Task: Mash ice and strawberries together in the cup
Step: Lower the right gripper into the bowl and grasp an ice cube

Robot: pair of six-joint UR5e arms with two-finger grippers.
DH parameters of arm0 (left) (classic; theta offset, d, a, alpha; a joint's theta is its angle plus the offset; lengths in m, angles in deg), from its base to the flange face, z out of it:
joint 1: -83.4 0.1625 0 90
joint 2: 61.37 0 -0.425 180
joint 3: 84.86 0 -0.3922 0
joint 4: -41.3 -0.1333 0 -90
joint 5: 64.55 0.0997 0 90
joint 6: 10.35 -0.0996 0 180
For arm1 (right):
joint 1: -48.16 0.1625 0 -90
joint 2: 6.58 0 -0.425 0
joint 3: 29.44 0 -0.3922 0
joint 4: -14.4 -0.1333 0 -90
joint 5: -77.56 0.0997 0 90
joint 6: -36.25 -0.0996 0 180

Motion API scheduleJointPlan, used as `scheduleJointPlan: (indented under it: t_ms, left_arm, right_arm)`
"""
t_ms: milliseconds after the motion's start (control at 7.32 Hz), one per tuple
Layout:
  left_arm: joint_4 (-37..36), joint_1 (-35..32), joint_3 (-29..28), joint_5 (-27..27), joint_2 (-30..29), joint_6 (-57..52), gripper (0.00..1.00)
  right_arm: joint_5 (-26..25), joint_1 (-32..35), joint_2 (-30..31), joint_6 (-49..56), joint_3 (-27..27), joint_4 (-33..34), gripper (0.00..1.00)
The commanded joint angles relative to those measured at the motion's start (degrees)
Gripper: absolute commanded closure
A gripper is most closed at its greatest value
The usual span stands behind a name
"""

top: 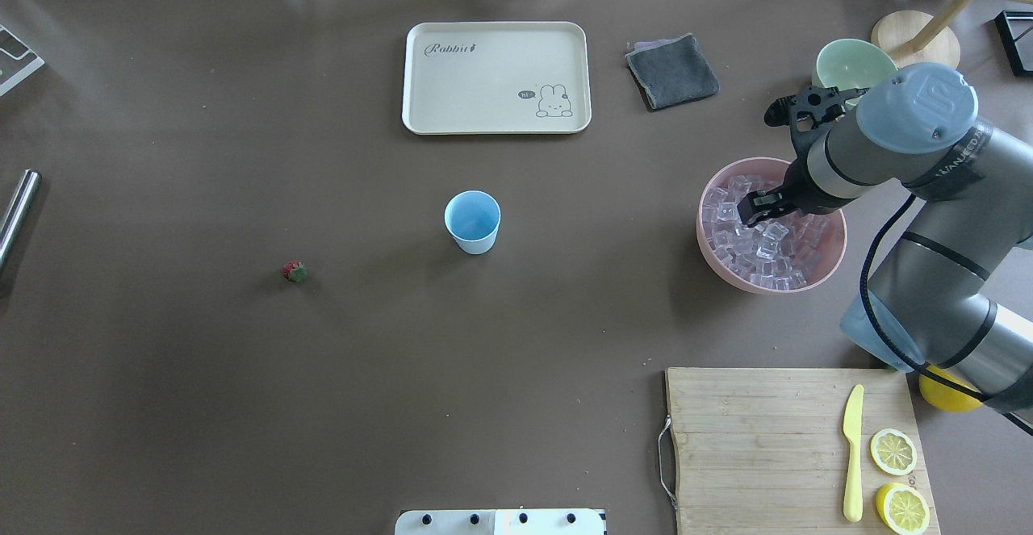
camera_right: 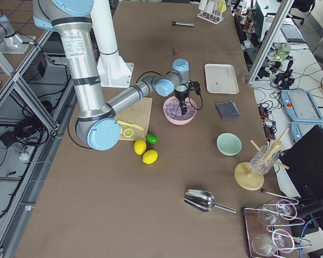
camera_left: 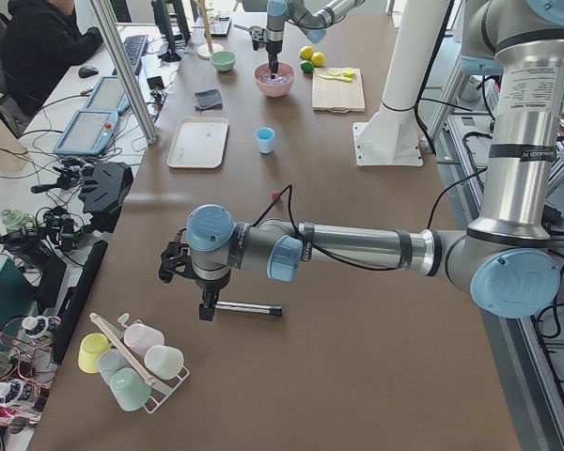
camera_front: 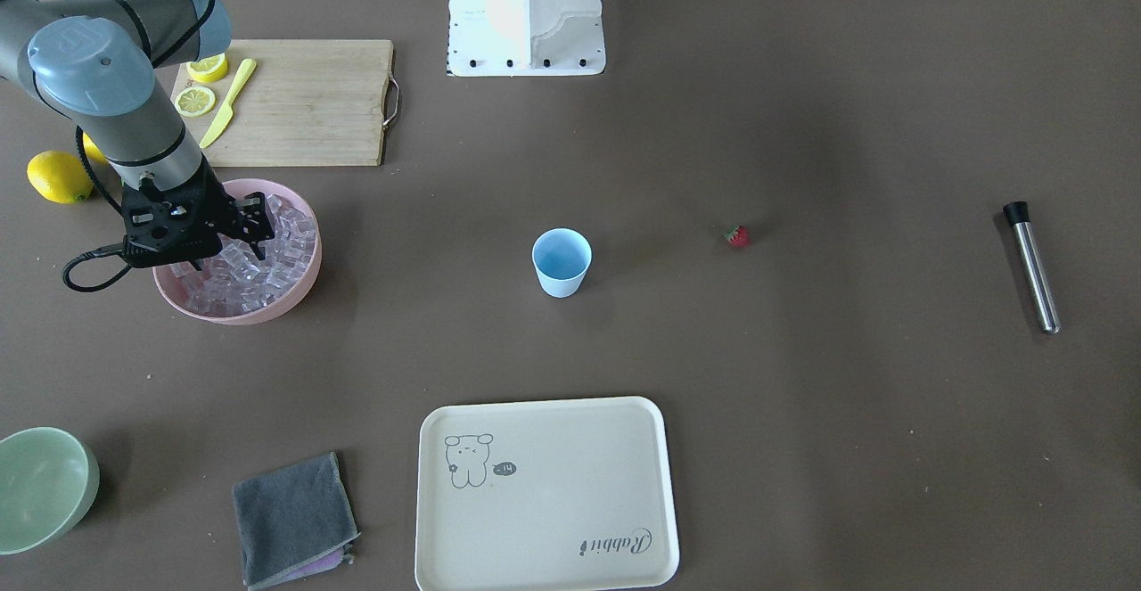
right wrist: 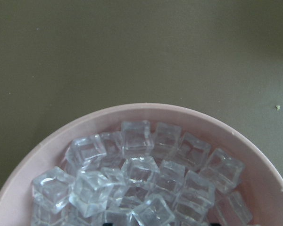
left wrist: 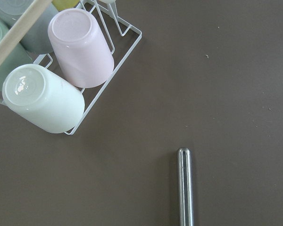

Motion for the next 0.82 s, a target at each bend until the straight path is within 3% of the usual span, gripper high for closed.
scheduleJointPlan:
  t_ms: [0,683]
  left_arm:
    - [0.0,0.0,0.1,0.0,0.1,0.0,0.02]
    - [0.2,-0.2,0.1,0.0,0.4,0.0,0.02]
  right_arm:
    - [-0.2,-0.7,0.4,-0.1,0.2,-0.4,0.28]
    - [0.4,-0.5,1.3,0.2,-0.9,0.2,0.3]
